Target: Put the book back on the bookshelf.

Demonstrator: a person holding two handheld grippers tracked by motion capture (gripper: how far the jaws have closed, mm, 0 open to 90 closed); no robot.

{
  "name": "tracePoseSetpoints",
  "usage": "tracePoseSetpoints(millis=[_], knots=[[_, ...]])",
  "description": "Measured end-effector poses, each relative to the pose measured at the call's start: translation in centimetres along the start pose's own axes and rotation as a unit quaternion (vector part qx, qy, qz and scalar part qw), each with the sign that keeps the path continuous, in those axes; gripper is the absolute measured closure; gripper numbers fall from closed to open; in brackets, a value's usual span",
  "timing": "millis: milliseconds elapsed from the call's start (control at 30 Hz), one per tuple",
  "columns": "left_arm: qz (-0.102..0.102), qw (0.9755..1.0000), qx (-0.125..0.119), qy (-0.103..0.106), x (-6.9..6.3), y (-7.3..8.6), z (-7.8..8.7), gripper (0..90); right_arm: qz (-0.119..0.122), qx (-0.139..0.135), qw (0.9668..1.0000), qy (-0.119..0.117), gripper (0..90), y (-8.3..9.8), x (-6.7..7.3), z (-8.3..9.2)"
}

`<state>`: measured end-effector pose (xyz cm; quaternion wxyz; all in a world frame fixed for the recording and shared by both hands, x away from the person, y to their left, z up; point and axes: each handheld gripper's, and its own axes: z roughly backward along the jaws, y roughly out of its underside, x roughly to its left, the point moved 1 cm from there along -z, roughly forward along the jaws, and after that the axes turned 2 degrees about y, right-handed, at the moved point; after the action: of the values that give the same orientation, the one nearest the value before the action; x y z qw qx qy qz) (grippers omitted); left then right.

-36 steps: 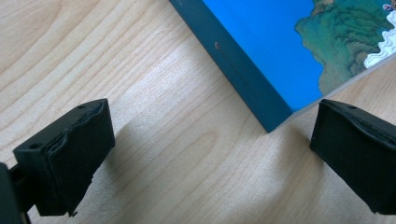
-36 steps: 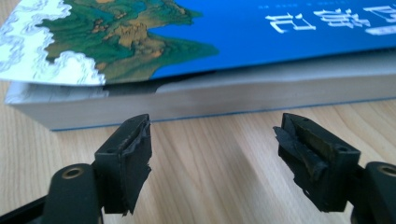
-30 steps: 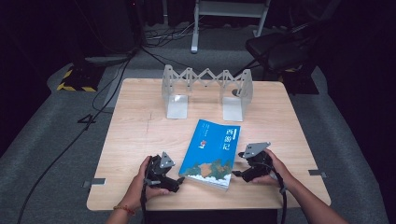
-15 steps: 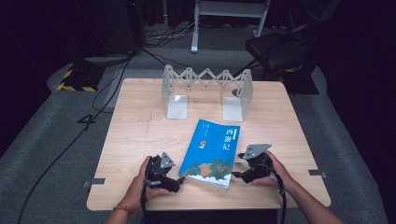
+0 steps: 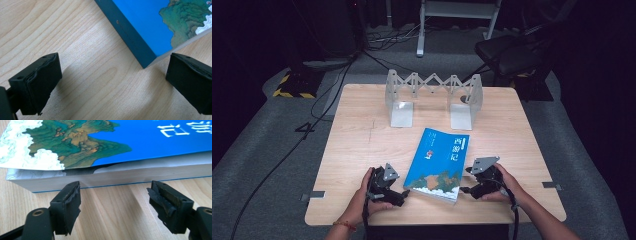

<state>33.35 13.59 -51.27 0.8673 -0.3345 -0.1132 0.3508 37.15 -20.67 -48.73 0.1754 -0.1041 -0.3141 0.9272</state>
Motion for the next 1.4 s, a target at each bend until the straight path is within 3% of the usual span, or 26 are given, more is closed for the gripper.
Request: tracePoseSetpoints(millis=[200, 500, 600, 667, 767, 833, 900, 1067, 1167, 1233, 1400], knots=[[0.001, 1.0000, 0.000, 0.000, 0.0, 0.0, 0.0, 0.8, 0.005, 0.000, 1.0000, -0.001, 24.9, -0.1, 0.1, -0.2], [0.003, 1.0000, 0.003, -0.006, -0.1, 0.0, 0.1, 0.8, -0.011, -0.022, 0.9997, -0.008, 24.2, -0.3, -0.1, 0.5], [0.004, 0.9999, 0.008, -0.009, -0.2, 0.1, 0.3, 1.4, -0.026, -0.034, 0.9990, -0.011, 24.2, -0.5, -0.2, 0.9], [-0.004, 0.9999, 0.009, -0.006, -0.3, 0.1, 0.6, 4.1, -0.026, -0.041, 0.9988, -0.008, 24.2, -0.7, -0.2, 1.1], [-0.019, 0.9998, 0.001, 0.007, -0.8, 0.0, 1.1, 22.3, -0.042, -0.053, 0.9977, -0.004, 24.2, -1.1, -0.2, 1.5], [-0.034, 0.9994, -0.003, 0.009, -1.3, -0.3, 1.4, 15.4, -0.044, -0.060, 0.9972, 0.002, 24.2, -1.5, -0.2, 1.8], [-0.048, 0.9986, -0.017, 0.014, -2.1, -0.7, 1.8, 18.3, -0.048, -0.068, 0.9965, 0.007, 24.2, -2.0, -0.2, 2.0], [-0.093, 0.9949, -0.020, 0.032, -4.8, -2.5, 2.0, 18.2, -0.051, -0.078, 0.9956, 0.013, 23.4, -3.0, -0.4, 2.3], [-0.102, 0.9935, -0.018, 0.046, -6.3, -3.4, 1.5, 19.1, -0.058, -0.080, 0.9950, 0.014, 22.3, -3.4, -0.5, 2.4], [-0.103, 0.9923, -0.023, 0.065, -7.3, -3.9, 1.0, 22.3, -0.059, -0.080, 0.9949, 0.017, 22.1, -3.5, -0.5, 2.3], [-0.107, 0.9930, -0.029, 0.043, -8.6, -4.8, -0.1, 23.0, -0.068, -0.092, 0.9932, 0.021, 21.6, -4.0, -0.6, 2.2]])
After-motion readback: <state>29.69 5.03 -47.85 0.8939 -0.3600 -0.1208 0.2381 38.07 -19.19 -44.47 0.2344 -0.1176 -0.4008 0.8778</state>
